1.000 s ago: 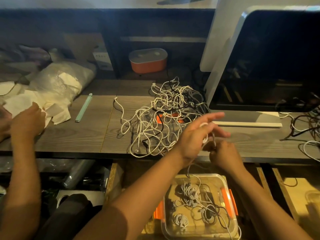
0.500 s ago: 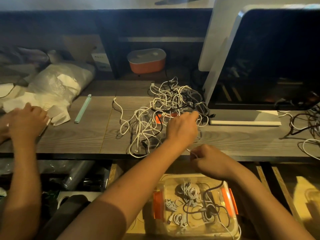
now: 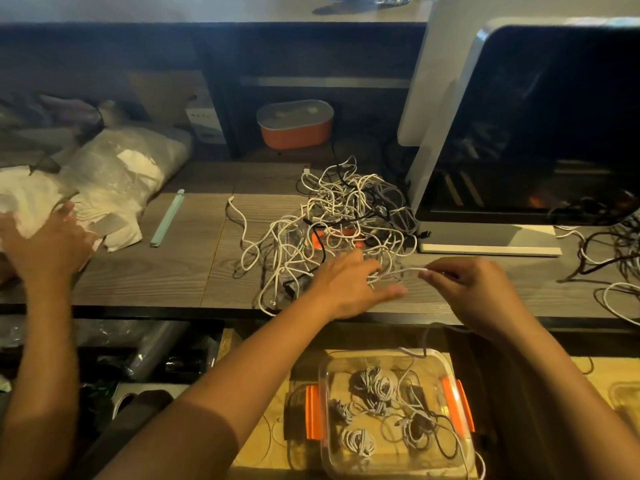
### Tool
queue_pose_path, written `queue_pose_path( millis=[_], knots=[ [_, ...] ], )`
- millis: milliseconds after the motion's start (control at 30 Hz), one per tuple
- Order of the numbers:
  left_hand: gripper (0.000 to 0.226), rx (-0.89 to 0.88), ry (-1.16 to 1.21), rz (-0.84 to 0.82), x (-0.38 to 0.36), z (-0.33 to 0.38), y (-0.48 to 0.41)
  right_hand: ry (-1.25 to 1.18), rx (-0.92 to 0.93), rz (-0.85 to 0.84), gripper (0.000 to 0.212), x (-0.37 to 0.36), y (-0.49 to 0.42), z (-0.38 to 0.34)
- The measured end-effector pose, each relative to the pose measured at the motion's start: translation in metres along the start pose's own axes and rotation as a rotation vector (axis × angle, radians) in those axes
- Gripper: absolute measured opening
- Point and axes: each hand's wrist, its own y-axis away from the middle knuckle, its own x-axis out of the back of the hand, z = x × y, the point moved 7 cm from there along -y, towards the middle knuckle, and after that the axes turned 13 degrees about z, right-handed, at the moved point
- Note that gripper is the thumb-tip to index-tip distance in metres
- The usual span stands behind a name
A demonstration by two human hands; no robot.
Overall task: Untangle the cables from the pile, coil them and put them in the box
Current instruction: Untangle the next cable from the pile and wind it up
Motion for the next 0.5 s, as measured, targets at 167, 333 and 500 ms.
queue_pose_path(
  millis=[167, 333, 500],
  knots=[
    [0.039, -0.155, -0.156, -0.043, -0.011, 0.009, 0.003, -0.030, -0.017, 0.102, 0.020, 0.010, -0.002, 0.000],
    [0.032, -0.022, 0.143, -0.070, -0.015, 0.000, 0.012, -0.057, -0.037, 0.139, 0.022, 0.009, -0.001, 0.006],
    [0.039, 0.203, 0.605, -0.142, -0.024, -0.004, 0.015, -0.101, -0.125, 0.191, 0.023, 0.003, -0.002, 0.019]
  ],
)
